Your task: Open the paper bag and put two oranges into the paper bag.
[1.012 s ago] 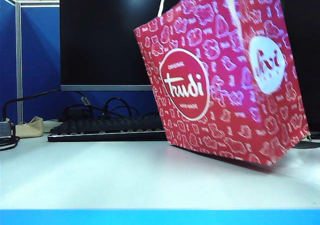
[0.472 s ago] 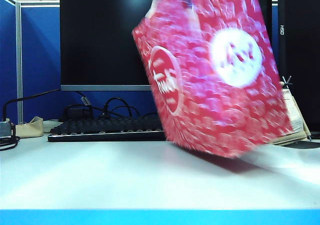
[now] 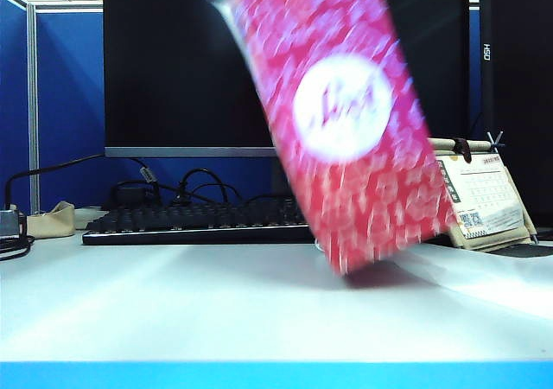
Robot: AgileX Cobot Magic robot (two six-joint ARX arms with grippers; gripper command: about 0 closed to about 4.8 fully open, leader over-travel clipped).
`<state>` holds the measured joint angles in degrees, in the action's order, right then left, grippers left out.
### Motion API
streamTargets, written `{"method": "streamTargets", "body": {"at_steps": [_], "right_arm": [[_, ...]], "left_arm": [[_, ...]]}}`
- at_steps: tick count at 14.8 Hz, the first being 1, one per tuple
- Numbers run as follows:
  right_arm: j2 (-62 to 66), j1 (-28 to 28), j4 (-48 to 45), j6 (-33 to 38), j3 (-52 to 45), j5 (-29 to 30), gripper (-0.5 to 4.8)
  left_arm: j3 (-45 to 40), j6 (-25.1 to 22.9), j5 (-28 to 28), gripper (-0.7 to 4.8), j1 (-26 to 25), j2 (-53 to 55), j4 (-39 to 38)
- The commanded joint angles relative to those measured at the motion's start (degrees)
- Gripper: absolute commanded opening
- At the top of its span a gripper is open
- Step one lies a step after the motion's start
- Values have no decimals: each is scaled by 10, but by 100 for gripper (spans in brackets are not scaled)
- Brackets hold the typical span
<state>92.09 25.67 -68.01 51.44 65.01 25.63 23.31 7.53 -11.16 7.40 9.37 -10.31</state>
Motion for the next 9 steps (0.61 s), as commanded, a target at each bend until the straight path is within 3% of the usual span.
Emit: {"method": "streamTargets", "body": {"at_steps": [1, 5, 9], "right_arm": [[30, 1, -128, 80, 2, 0, 366], [34, -21, -111, 83, 1, 50, 366], [34, -85, -23, 85, 1, 133, 367]], "left_arm": [[1, 0, -5, -6, 0, 0, -1], [1, 0, -5, -6, 0, 0, -4], [1, 0, -4, -6, 0, 0, -3]]}}
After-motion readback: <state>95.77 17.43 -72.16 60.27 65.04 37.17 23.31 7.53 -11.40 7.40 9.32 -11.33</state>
